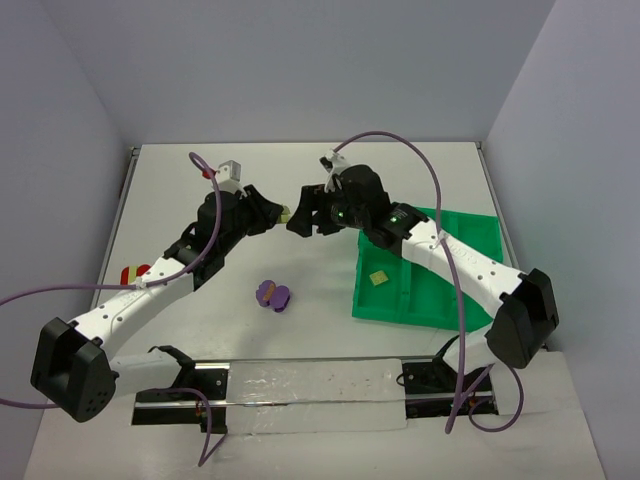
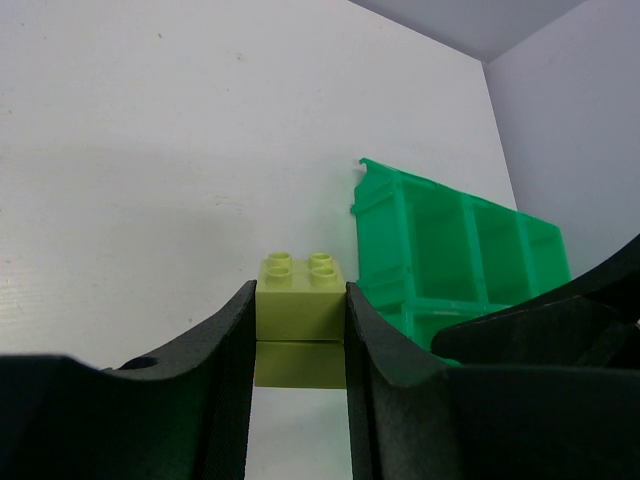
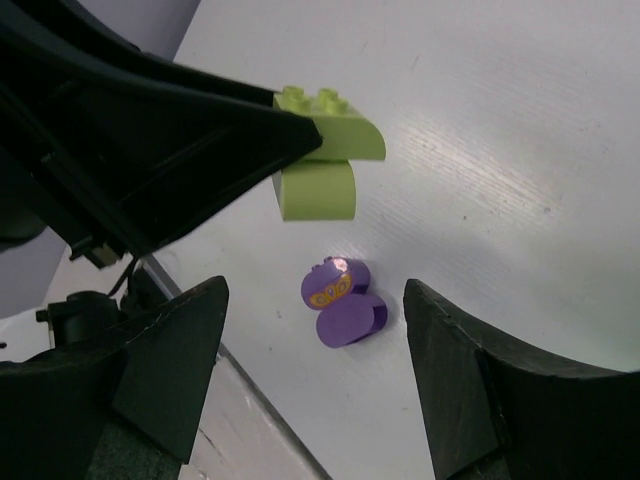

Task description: Sort the legos into containers by color

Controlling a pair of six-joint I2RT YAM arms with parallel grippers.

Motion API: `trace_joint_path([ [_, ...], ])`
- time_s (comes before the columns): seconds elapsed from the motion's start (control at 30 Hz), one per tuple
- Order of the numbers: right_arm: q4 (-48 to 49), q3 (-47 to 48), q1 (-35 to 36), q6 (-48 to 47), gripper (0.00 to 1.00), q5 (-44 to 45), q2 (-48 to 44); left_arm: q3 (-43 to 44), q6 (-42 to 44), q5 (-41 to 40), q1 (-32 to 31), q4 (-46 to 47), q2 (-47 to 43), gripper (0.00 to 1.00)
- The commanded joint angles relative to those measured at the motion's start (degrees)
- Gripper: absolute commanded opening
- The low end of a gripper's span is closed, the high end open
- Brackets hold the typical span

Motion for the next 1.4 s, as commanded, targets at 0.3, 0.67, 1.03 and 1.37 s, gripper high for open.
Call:
trace_joint_path([
  [0.3, 5.5, 5.7, 0.2, 4.2, 0.71, -2.0, 7.5, 2.5, -0.7, -0.8, 0.0, 1.7, -1.3, 0.0],
  [0.67, 13.3, 4.1, 0.3, 7.7, 0.64, -5.2, 9.7, 3.2, 0.9, 0.0, 0.0, 1.1, -1.1, 0.0],
  [1.03, 20.3, 0.3, -0.4, 10.8, 0.39, -6.5, 9.7, 3.1, 2.5, 1.3, 0.0, 0.8, -1.0, 0.0],
  [1.37, 25.0, -3.9, -1.5, 12.9, 0.0, -6.8, 8.4, 3.2, 2.8, -0.2, 0.0, 0.3, -1.7, 0.0],
])
